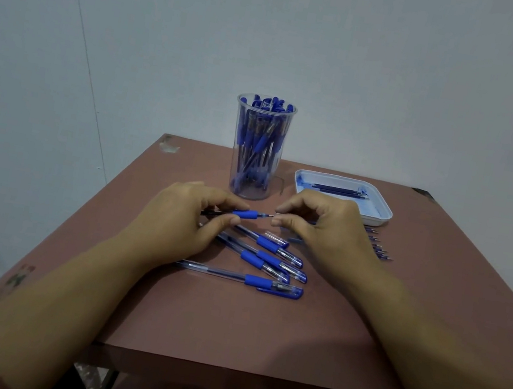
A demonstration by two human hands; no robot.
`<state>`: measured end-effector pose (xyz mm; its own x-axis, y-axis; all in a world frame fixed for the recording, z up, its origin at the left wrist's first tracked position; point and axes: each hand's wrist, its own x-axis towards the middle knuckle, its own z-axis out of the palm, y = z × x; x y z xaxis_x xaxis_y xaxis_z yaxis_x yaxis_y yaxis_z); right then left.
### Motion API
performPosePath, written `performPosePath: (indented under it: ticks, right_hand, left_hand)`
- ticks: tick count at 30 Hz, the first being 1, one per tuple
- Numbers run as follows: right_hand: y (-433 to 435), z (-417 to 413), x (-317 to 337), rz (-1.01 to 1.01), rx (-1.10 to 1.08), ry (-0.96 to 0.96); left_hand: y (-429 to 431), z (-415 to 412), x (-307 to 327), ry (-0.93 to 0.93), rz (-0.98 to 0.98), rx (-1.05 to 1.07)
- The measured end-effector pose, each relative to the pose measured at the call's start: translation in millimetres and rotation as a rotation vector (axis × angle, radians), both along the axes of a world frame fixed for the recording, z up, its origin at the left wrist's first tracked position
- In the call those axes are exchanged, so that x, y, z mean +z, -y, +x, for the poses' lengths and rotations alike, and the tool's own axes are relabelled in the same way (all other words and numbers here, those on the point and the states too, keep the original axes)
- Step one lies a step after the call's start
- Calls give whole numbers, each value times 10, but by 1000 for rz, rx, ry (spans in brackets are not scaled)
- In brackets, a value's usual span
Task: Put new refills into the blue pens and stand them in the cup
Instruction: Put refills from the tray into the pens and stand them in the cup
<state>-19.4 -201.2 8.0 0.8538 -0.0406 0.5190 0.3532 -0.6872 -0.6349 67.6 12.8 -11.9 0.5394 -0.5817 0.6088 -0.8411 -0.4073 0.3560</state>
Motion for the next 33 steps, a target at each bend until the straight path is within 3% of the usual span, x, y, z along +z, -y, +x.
performPosePath:
  ticks: [10,20,24,29,33]
  right_hand:
    - [-6,49,-51,24,19,-24]
    - [10,60,-55,-287,32,-30]
    - [13,43,-48,-289,46,-100]
    - [10,59,-78,-359,-24,71]
    - [12,66,-68,-380,0,76]
  left_hand:
    - [6,-4,-13,35,-30,-22]
    - [15,-10,6,119,5,-27]
    - [16,20,-13,90,-10,-2]
    - [13,-1,7,109,-17,-17]
    - [16,-7,19,141,-37,-22]
